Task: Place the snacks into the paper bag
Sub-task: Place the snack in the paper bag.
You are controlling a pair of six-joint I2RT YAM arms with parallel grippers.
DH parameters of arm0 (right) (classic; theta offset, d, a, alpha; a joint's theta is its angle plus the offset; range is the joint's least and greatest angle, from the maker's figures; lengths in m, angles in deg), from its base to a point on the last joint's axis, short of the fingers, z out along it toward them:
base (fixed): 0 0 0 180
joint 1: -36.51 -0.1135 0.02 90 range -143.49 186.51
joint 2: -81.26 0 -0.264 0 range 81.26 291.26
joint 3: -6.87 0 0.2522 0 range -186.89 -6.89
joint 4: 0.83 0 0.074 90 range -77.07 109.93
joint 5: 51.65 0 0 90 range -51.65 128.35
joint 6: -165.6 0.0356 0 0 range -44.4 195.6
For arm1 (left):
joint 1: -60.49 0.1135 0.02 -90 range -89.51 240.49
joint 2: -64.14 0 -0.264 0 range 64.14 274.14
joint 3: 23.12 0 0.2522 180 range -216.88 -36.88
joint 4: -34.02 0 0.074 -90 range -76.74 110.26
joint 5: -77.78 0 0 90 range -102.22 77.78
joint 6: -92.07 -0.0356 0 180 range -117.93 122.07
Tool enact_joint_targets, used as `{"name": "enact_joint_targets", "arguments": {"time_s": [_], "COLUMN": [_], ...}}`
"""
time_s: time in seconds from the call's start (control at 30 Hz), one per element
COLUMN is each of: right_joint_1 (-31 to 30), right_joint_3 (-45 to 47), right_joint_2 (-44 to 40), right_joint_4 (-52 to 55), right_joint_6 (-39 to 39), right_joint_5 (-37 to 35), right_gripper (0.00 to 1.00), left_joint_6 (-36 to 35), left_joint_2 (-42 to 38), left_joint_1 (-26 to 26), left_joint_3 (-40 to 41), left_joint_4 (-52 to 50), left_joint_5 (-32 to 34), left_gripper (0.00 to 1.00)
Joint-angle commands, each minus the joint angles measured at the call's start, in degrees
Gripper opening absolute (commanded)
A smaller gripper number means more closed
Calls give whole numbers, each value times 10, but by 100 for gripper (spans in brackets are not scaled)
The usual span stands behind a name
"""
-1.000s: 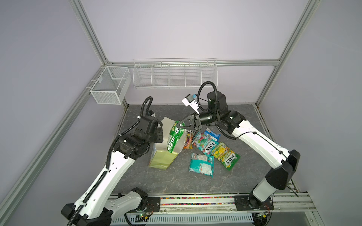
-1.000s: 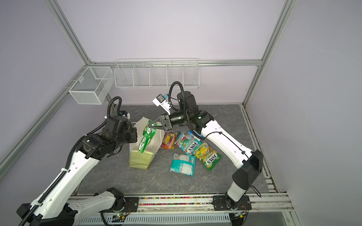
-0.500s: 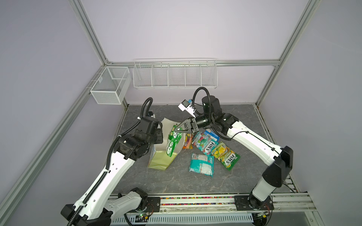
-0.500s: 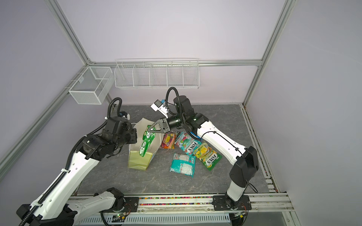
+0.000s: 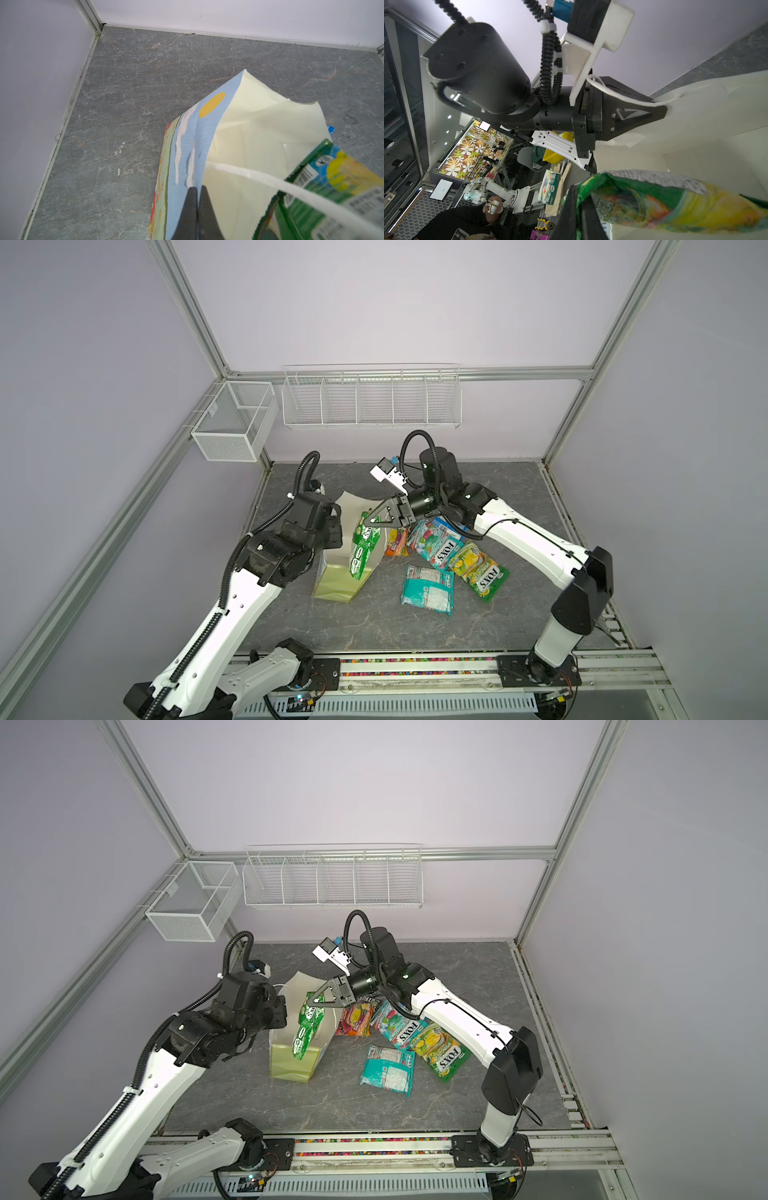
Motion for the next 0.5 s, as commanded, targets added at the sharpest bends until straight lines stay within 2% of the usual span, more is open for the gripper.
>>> {"name": "enact_joint_targets", "arguments": {"time_s": [0.0,0.47], "right_joint_1": [-6,-10], "right_joint_3": [-11,-21], "right_joint_2": [4,13], "right_joint_4": [-17,-13], "right_joint_6": [1,1], "right_joint_5": [16,16], "right_gripper": [9,10], "left_joint_6": [13,-1], "left_joint_2": [-6,-2], "left_joint_1": [-3,-3], "left_joint_3": [9,-22], "left_joint_4": [-17,-36], "left_joint_5": [13,34], "left_gripper": [0,0]}}
